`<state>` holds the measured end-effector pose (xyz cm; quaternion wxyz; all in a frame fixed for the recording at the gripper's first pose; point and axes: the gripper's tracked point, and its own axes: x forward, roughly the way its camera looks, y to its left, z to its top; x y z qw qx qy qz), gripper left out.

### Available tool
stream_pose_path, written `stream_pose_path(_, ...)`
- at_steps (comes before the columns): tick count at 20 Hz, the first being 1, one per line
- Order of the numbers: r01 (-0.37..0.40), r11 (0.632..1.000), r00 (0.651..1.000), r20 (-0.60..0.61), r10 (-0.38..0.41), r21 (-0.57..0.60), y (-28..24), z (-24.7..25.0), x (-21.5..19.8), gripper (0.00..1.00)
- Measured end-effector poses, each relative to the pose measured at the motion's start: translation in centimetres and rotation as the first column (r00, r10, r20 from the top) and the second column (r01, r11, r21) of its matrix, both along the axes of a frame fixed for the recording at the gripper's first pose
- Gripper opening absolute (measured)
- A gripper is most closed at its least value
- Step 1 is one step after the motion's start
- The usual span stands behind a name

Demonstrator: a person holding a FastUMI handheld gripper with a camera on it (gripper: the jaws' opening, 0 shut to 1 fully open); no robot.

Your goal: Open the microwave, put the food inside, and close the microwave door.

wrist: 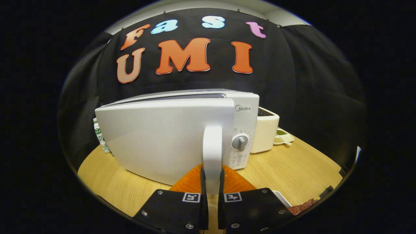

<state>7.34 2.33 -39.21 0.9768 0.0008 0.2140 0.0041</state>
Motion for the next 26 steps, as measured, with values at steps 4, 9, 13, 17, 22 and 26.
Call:
stream_pose_path(4,0.06,0.998,0.998,-0.03,-0.06,0.001,1.1,0.4,-4.0,0.12)
stream_pose_path(9,0.085,0.996,0.994,-0.062,-0.085,-0.004,3.5,0.9,-8.8,0.12)
stream_pose_path(13,0.088,0.996,0.994,-0.06,-0.088,-0.009,6.1,1.3,-12.3,0.12)
stream_pose_path(17,0.069,0.997,0.995,-0.075,-0.067,0.018,9.4,1.6,-15.6,0.12)
stream_pose_path(22,0.001,0.999,0.997,-0.078,0.002,0.037,15.4,2.2,-19.8,0.11)
stream_pose_path(26,-0.064,0.996,0.993,-0.095,0.07,0.063,21.1,2.5,-22.8,0.12)
